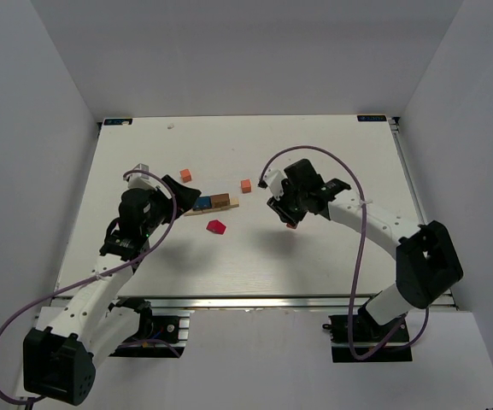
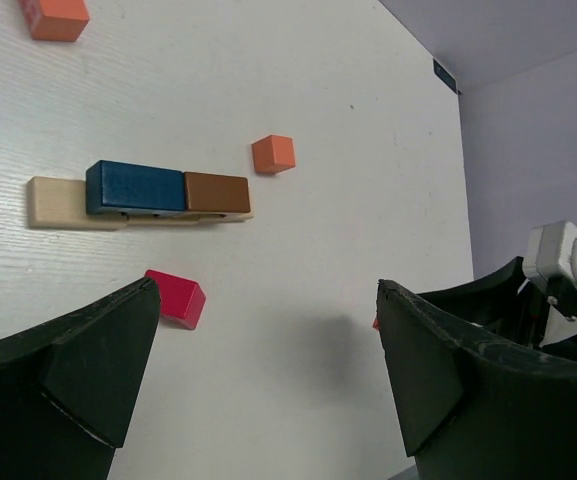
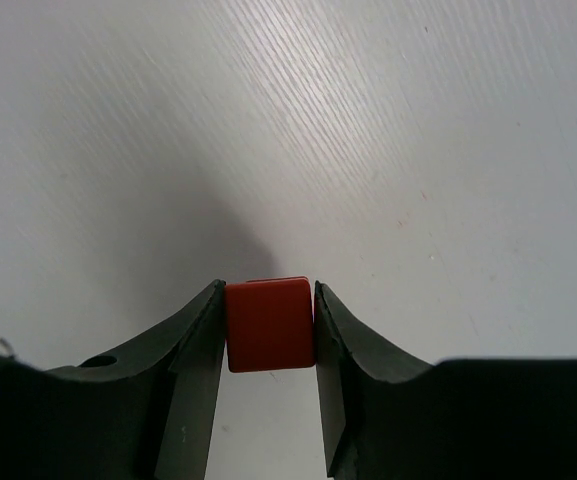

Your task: Build the wood block tower

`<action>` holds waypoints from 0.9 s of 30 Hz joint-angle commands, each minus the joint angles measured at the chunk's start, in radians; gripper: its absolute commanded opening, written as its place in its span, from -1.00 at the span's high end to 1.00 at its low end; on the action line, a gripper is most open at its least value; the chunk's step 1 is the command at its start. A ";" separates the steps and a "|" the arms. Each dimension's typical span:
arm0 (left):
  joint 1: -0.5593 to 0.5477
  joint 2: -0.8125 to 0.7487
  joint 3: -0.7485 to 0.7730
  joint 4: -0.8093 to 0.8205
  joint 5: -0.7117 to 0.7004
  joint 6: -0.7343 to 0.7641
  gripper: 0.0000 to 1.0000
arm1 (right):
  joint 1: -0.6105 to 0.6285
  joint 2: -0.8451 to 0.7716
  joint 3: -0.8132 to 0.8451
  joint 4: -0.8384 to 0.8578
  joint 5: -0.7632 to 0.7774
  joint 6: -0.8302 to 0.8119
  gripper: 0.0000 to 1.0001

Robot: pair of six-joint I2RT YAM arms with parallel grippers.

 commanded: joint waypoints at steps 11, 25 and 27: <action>-0.001 -0.030 0.037 -0.053 -0.047 0.016 -0.96 | 0.027 0.207 0.123 -0.178 0.218 -0.117 0.31; 0.002 0.011 0.036 -0.042 -0.042 0.006 -0.96 | 0.038 0.250 0.098 0.038 0.194 -0.107 -0.79; 0.002 0.008 0.037 -0.047 -0.044 0.009 -0.96 | 0.037 0.183 0.072 0.105 0.162 -0.107 -0.79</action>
